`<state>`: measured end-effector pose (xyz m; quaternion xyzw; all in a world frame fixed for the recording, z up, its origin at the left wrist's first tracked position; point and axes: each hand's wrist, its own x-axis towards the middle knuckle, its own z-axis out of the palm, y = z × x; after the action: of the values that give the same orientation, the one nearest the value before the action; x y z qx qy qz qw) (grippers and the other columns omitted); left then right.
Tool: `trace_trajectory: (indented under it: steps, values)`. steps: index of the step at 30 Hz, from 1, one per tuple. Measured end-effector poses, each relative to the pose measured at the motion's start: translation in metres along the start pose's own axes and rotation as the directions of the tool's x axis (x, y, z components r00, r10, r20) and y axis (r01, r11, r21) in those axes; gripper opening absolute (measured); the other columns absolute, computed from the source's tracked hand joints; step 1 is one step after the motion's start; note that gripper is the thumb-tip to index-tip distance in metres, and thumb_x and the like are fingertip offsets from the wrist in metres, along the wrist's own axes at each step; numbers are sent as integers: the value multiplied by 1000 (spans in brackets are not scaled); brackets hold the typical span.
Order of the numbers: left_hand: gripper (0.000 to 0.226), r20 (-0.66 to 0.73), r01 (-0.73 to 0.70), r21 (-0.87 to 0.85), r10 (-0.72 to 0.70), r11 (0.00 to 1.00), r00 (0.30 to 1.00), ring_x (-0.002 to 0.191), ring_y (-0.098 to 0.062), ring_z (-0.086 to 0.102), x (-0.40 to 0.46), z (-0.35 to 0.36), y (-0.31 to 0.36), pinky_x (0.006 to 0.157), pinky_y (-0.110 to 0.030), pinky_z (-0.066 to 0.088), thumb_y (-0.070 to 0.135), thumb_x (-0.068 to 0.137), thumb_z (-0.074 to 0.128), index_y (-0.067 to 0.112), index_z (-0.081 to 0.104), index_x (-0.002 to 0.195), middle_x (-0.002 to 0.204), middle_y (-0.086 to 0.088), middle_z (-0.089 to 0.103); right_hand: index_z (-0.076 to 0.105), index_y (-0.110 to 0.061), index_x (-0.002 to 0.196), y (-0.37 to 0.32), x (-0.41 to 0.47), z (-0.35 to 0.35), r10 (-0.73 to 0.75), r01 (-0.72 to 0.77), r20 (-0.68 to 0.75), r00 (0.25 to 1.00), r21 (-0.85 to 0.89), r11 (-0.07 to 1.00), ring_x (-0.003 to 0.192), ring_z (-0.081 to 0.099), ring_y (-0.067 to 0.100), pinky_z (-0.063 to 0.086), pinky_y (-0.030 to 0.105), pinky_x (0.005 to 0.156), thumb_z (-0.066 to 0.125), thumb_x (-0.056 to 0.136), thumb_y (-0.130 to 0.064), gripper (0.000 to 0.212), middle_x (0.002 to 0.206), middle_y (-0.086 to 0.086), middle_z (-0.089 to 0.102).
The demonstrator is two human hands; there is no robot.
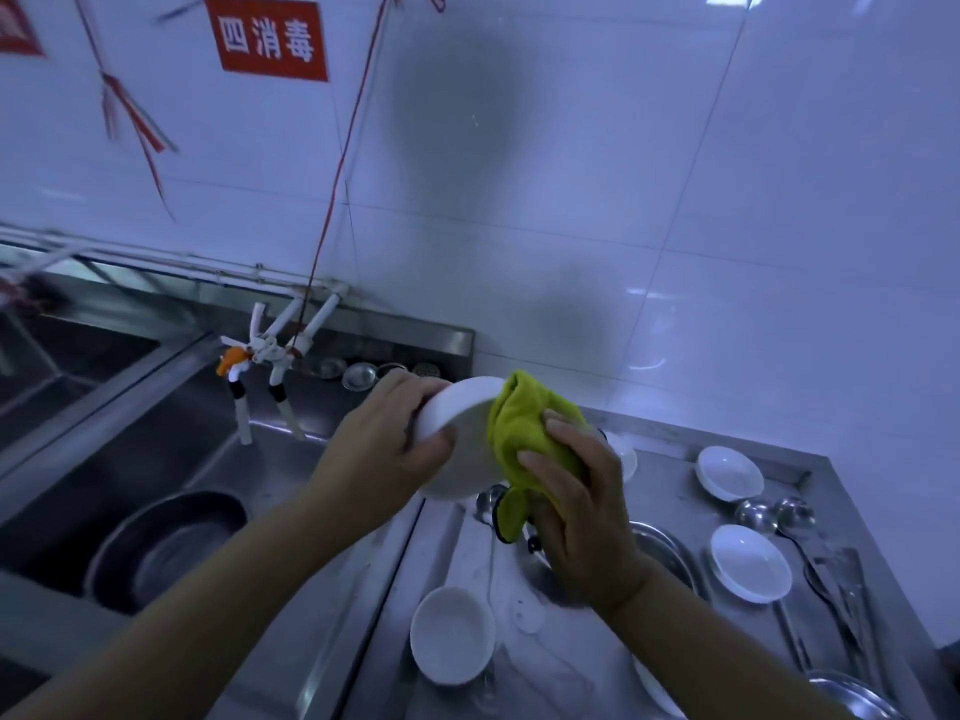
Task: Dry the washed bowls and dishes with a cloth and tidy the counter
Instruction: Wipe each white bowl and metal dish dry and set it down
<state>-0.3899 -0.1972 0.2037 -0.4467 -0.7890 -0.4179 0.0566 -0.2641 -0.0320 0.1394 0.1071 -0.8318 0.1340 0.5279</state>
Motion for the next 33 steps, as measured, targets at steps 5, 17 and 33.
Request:
trace_trajectory:
  steps: [5, 17, 33]
  values:
    - [54, -128, 9, 15, -7, 1000, 992, 77, -7, 47, 10, -8, 17, 63, -29, 40, 50, 74, 27, 18, 55, 106, 94, 5, 47, 57, -13, 127, 16, 36, 5, -247, 319, 229, 942, -372, 872, 125, 51, 27, 33, 48, 107, 61, 86, -16, 41, 129, 10, 60]
    - [12, -305, 111, -363, -230, 925, 924, 78, 2, 50, 35, 23, 33, 64, -18, 38, 33, 81, 40, 34, 51, 87, 87, 10, 52, 59, -2, 127, -37, 46, 34, 79, -66, 89, 993, -132, 989, 123, 54, 28, 38, 47, 107, 62, 86, -17, 44, 128, 16, 60]
    - [31, -81, 143, -656, -257, 741, 963, 78, 2, 58, 42, 30, 41, 64, -19, 52, 9, 93, 47, 27, 47, 119, 97, 8, 57, 72, -7, 105, 6, 65, 13, -167, 166, 33, 985, -401, 901, 81, 65, 25, 48, 39, 72, 61, 92, -10, 18, 95, 9, 71]
